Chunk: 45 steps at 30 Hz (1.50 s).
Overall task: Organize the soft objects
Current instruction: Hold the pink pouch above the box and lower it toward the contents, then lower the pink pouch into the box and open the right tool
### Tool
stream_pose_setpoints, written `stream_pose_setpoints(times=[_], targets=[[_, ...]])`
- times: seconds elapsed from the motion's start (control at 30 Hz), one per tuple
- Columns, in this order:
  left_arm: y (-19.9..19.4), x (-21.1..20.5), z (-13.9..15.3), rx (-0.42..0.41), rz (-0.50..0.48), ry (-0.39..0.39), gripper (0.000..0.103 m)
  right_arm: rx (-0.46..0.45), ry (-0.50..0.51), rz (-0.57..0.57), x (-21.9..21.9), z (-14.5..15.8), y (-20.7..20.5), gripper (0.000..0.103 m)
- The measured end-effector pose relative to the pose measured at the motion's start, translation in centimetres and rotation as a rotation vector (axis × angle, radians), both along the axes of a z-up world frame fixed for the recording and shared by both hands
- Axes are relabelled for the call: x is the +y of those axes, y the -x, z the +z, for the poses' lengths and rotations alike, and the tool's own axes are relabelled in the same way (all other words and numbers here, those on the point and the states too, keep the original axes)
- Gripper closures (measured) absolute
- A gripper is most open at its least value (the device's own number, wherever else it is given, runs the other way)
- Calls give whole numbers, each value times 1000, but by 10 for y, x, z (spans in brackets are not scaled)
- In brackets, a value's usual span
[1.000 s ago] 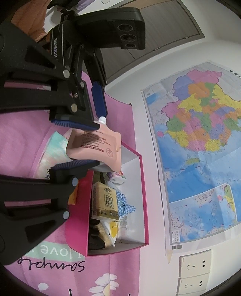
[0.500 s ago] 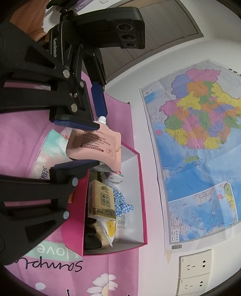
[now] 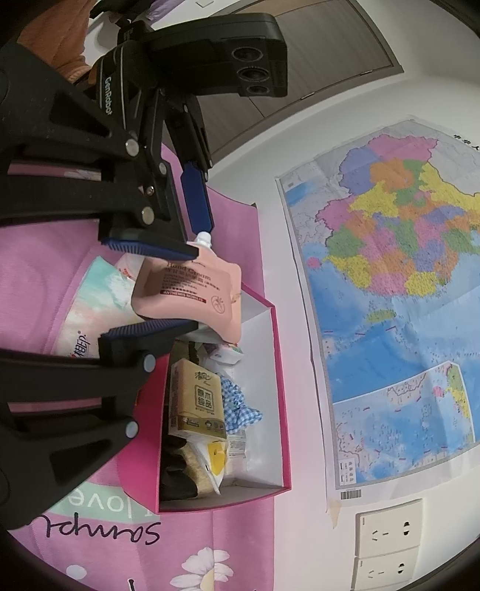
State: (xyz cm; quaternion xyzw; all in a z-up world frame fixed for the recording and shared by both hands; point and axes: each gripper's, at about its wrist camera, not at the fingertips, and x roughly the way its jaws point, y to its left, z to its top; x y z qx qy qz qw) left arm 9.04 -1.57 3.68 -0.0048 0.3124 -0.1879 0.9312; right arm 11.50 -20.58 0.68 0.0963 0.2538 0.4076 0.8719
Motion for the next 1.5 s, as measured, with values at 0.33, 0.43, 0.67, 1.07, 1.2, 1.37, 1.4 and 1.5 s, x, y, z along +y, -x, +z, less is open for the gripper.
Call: stream_pose_setpoints(times=[0.33,0.43,0.67,1.07,1.2,1.37,1.4,1.5], targets=[[-1,0,0,-3,4,-1,56,0,-2,-2,2,1,-3,69],[-1,0,0,-3,4,-2,56,0,-3,-2,2,1,-3,69],[-5,1,0,-4,6,-5,56,2,-4,-4,3,1,-6,69],[-24,5,-4,18,29,-3,57,20,-6,-4,13,-2,-22,69],[-33,9,-8,39,34,11,57,29,-6,-9,17,-4,-28,69],[-39,10,-9,43,37,12,57,35,-6,-16,18,-6,-36,69],[-41,10,-10,46,38,11,57,36,-6,-19,18,-7,-37,69],[-46,10,-11,52,40,12,57,41,-6,-26,18,-7,-42,69]])
